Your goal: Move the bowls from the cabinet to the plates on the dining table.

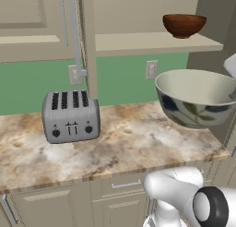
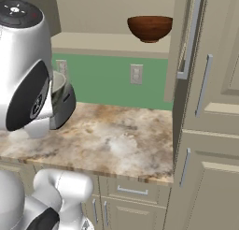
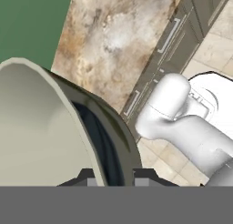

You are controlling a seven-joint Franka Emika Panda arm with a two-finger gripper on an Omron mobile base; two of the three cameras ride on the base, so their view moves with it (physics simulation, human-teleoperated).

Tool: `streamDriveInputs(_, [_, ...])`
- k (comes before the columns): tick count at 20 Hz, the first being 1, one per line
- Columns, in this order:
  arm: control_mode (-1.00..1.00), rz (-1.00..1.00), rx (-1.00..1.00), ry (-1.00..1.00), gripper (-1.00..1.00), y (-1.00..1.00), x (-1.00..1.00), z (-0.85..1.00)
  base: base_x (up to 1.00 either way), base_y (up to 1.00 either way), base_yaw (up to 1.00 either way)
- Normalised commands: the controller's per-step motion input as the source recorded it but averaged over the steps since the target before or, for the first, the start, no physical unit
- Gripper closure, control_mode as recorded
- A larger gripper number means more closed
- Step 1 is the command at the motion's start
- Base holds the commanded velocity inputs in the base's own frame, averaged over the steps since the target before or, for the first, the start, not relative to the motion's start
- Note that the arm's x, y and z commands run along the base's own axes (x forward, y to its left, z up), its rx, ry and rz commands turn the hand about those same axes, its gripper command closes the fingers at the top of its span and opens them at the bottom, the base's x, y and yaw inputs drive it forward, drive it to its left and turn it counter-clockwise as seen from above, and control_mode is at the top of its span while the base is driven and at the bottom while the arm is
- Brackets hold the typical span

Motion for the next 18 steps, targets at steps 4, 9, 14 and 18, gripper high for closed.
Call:
streamDriveInputs(4, [-1.0, 0.0, -0.1, 0.0, 1.0, 0.0, 0.14, -0.47, 0.0, 0.0, 0.0])
streamDriveInputs(9, [-1.0, 0.0, -0.03, -0.06, 1.0, 0.0, 0.34, -0.1, 0.0, 0.0, 0.0])
streamDriveInputs(14, [-1.0, 0.0, 0.0, -0.05, 1.0, 0.0, 0.31, 0.0, 0.0, 0.0, 0.0])
streamDriveInputs(18, [-1.0, 0.0, 0.0, 0.0, 1.0, 0.0, 0.02, 0.0, 0.0, 0.0, 0.0])
